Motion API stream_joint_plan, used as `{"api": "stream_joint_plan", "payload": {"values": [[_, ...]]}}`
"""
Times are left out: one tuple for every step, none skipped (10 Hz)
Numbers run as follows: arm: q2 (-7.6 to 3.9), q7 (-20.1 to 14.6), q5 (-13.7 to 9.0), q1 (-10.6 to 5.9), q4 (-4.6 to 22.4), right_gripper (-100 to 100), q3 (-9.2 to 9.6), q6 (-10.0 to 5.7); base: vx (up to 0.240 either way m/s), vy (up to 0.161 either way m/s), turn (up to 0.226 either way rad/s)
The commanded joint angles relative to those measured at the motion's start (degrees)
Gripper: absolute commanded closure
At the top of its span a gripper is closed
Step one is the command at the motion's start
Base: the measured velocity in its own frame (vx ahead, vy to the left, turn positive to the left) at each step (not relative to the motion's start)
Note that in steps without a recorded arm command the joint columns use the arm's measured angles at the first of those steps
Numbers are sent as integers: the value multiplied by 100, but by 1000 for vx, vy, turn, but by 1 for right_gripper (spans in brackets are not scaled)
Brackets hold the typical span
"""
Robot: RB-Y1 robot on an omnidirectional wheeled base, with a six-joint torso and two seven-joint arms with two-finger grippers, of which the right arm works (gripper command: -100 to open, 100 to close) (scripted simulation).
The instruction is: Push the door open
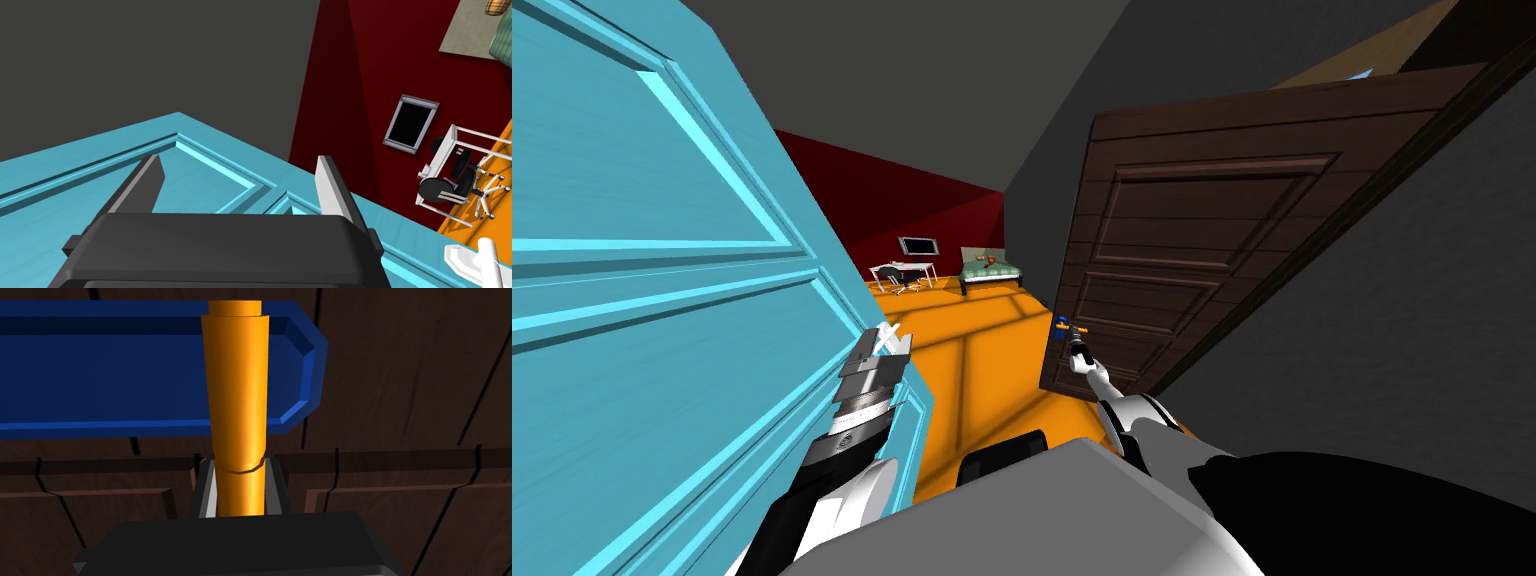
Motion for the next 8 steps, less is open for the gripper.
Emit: {"api": "stream_joint_plan", "payload": {"values": [[-32,30,-7,22,-46,100,-80,16,184,21,-90],[-27,48,-7,34,-61,100,-116,23,189,15,-115],[-21,69,-7,46,-77,100,-156,32,179,24,-109],[-15,90,-7,59,-94,100,-195,40,183,28,-104],[-9,111,-8,72,-111,100,-237,49,191,31,-125],[-2,133,-8,85,-128,100,-279,58,203,19,-122],[4,155,-8,99,-146,100,-321,67,205,27,-131],[10,178,-8,113,-164,100,-365,77,200,28,-115]]}}
